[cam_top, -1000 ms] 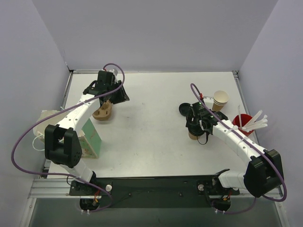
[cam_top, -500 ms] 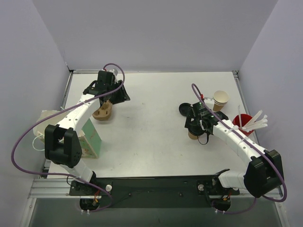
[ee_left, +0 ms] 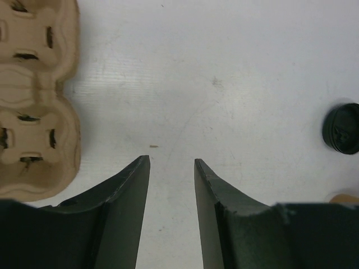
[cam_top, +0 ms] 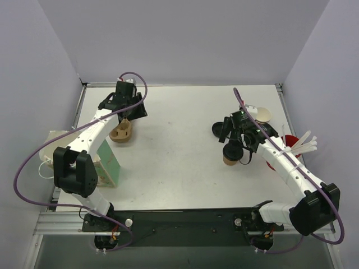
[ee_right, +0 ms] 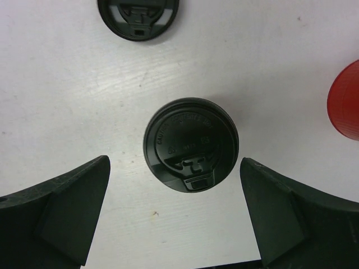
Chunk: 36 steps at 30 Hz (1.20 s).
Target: Pack the takeout coffee
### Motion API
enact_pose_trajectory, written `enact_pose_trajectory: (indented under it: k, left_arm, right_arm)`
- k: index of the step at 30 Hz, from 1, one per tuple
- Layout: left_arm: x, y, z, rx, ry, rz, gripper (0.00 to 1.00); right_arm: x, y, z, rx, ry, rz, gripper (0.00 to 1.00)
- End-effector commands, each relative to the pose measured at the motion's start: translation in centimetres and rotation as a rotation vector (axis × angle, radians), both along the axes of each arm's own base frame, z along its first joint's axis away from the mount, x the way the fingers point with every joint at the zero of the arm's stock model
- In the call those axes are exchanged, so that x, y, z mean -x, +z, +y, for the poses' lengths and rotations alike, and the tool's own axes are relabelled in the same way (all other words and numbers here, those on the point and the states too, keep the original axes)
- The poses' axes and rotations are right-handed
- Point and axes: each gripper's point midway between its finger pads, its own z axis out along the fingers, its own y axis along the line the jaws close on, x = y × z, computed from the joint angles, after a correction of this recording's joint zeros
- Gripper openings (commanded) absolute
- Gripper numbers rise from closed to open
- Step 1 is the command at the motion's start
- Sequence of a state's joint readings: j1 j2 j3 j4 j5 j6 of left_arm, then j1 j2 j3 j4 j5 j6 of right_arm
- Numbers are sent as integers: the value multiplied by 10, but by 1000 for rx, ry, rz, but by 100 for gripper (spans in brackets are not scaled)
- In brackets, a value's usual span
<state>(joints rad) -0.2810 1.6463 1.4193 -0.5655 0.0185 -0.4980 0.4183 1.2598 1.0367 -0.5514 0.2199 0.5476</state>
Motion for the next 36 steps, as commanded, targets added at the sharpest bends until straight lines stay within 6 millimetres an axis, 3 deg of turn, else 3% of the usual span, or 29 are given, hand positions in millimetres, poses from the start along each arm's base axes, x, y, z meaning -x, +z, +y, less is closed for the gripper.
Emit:
enact_pose_trajectory:
  k: [1,9,10,11,15,26,36]
  left_arm:
    - [-23,4,33,-189,95,-48,47]
    - [-51,-3,61,-391,161,-53,42]
    - [-53,-11,63,-414,161,-31,41]
    - [-58,-6,67,-439,178,-45,41]
    - [-65,-18,75,-516,184,-5,38]
    - [-67,-53,82,-581,169,79,34]
    - [-65,-56,92,-624,186,88,33]
  right_arm:
    - [-5,36,9,-38,39,-40,95]
    - [-18,58,37,-70,112,-74,95]
    - [-20,60,40,-70,121,-78,95]
    - [-20,61,43,-76,128,-79,95]
    - [-23,62,49,-76,150,-73,95]
    - [-30,56,56,-75,170,-49,95]
    - [-30,49,58,-76,178,-33,95]
